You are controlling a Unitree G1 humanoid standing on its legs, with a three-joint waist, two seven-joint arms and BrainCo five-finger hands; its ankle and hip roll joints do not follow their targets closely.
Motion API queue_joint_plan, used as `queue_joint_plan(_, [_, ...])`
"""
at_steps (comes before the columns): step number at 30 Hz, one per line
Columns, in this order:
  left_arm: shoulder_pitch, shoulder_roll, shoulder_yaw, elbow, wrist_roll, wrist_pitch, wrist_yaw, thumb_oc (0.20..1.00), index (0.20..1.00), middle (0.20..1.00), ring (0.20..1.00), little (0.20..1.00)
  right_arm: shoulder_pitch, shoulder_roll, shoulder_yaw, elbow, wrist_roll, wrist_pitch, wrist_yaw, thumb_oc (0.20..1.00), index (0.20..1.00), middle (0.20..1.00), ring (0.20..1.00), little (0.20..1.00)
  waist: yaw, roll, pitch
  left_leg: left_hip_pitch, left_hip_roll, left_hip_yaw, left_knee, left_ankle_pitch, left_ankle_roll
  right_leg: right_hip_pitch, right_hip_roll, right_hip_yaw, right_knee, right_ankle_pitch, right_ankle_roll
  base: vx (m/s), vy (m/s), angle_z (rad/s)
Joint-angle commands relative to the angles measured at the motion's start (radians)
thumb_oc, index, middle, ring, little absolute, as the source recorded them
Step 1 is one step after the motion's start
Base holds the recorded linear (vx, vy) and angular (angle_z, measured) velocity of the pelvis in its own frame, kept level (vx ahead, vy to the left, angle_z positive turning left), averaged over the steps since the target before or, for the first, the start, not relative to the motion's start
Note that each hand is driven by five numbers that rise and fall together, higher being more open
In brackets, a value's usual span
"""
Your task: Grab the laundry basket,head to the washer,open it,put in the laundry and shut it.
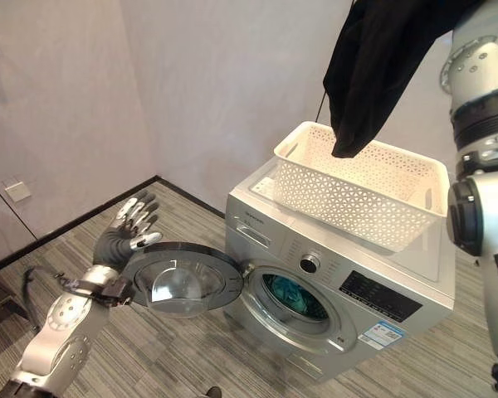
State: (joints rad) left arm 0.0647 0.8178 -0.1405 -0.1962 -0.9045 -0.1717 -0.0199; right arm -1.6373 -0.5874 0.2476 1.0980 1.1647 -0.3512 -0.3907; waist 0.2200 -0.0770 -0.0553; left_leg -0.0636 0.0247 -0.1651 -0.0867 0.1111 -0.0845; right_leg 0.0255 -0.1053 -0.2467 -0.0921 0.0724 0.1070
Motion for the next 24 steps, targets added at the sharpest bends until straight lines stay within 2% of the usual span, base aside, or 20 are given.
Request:
queue_joint_plan(1, [-0.099,0.01,-0.053,-0.069,-0.11,-0.059,-0.062,1.0,1.0,1.0,1.0,1.0,-0.143,0.0,0.079,-0.062,-0.021,-0.059,0.009,0.2,0.2,0.2,0.2,0.2,-0.046,-0.059,-0.036,0.02,-0.022,0.014,-0.001,-0.067,0.022,0.07,-0.037,0.021,0.005,-0.04,0.051,0.0,0.0,0.0])
queue_joint_plan(2, [-0.131,-0.023,-0.122,-0.056,-0.159,-0.045,-0.082,1.0,1.0,1.0,1.0,1.0,-0.126,0.033,0.087,-0.051,-0.047,-0.042,0.013,0.2,0.2,0.2,0.2,0.2,-0.061,-0.058,-0.034,0.022,-0.02,0.022,-0.001,-0.068,0.022,0.07,-0.037,0.026,0.005,-0.041,0.049,-0.01,-0.013,-0.07])
queue_joint_plan(4, [-0.144,-0.027,-0.134,-0.044,-0.16,-0.049,-0.086,1.0,1.0,1.0,1.0,1.0,-0.125,0.028,0.089,-0.052,-0.049,-0.042,0.012,0.2,0.2,0.2,0.2,0.2,-0.054,-0.056,-0.033,0.023,-0.02,0.023,-0.001,-0.068,0.022,0.071,-0.037,0.027,0.005,-0.041,0.049,0.0,-0.012,-0.12])
queue_joint_plan(6, [-0.211,-0.061,-0.237,-0.018,-0.161,-0.059,-0.09,1.0,1.0,1.0,1.0,1.0,-0.124,0.086,0.099,-0.046,-0.052,-0.041,0.01,0.2,0.2,0.2,0.2,0.2,-0.058,-0.051,-0.029,0.024,-0.019,0.028,-0.001,-0.067,0.021,0.067,-0.037,0.031,0.005,-0.041,0.047,0.0,-0.016,-0.07])
queue_joint_plan(10, [-0.28,-0.127,-0.347,0.03,-0.194,-0.055,-0.084,1.0,1.0,1.0,1.0,1.0,-0.16,0.148,0.145,-0.078,-0.07,-0.049,0.002,0.2,0.2,0.2,0.2,0.2,-0.066,-0.05,-0.022,0.018,-0.019,0.037,-0.001,-0.068,0.022,0.054,-0.035,0.043,0.005,-0.039,0.046,0.01,-0.002,-0.08])
queue_joint_plan(15, [-0.332,-0.16,-0.39,0.04,-0.22,-0.06,-0.103,1.0,1.0,1.0,1.0,1.0,-0.204,0.153,0.174,-0.05,-0.045,-0.061,0.009,0.2,0.2,0.2,0.2,0.2,-0.08,-0.056,-0.019,0.009,-0.017,0.046,-0.001,-0.069,0.019,0.04,-0.033,0.054,0.005,-0.038,0.047,0.01,-0.004,-0.1])
queue_joint_plan(24, [-0.471,-0.254,-0.455,0.09,-0.238,-0.106,-0.057,1.0,1.0,1.0,1.0,1.0,-0.22,0.177,0.197,-0.029,0.001,-0.08,0.01,0.2,0.2,0.2,0.2,0.2,-0.113,-0.062,-0.023,0.007,-0.011,0.058,-0.001,-0.075,0.016,0.03,-0.026,0.072,0.005,-0.04,0.042,0.01,-0.003,-0.01])
